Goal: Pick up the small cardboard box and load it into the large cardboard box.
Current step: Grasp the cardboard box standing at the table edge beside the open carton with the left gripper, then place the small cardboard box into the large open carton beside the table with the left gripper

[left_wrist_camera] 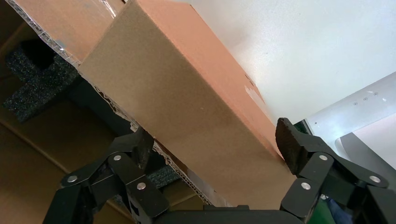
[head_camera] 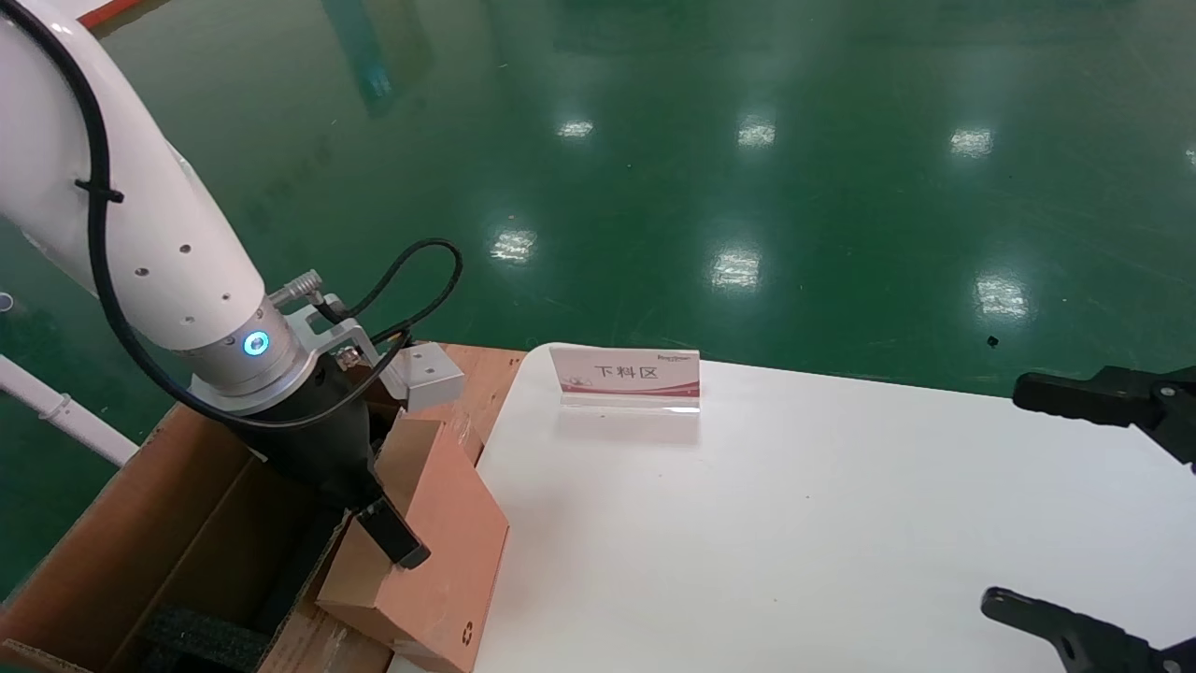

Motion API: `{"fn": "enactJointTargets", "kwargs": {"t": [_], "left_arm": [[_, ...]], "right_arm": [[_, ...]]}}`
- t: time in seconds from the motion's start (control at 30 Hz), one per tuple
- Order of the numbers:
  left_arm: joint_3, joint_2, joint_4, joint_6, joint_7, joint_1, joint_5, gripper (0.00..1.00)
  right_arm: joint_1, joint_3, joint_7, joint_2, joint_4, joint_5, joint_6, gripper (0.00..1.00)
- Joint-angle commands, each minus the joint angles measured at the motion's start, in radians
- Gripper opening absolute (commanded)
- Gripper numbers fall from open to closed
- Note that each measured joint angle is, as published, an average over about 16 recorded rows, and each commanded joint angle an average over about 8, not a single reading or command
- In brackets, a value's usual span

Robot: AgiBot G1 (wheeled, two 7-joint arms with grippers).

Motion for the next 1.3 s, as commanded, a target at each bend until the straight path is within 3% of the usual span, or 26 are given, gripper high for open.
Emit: {"fn": "enactJointTargets", "kwargs": {"t": [0.03,0.83,1.03,1.3], "left_arm": [[-0.001,0.0,0.0,0.001,0.0,0.0,0.0,0.0],[-0.015,0.011,0.022,-0.006,0.029,-0.012,-0.011,0.0],[-0.064,0.011,0.048,-0.013,0.073,-0.08,-0.052,0.0],[-0.15,0.009,0.187,0.013,0.187,-0.251,-0.075,0.0]], "right_arm": [[0.0,0.0,0.0,0.0,0.0,0.0,0.0,0.0],[0.0,0.0,0.0,0.0,0.0,0.0,0.0,0.0],[0.0,-0.001,0.0,0.0,-0.001,0.0,0.0,0.0],[0.001,-0.001,-0.001,0.0,-0.001,0.001,0.0,0.0]]}}
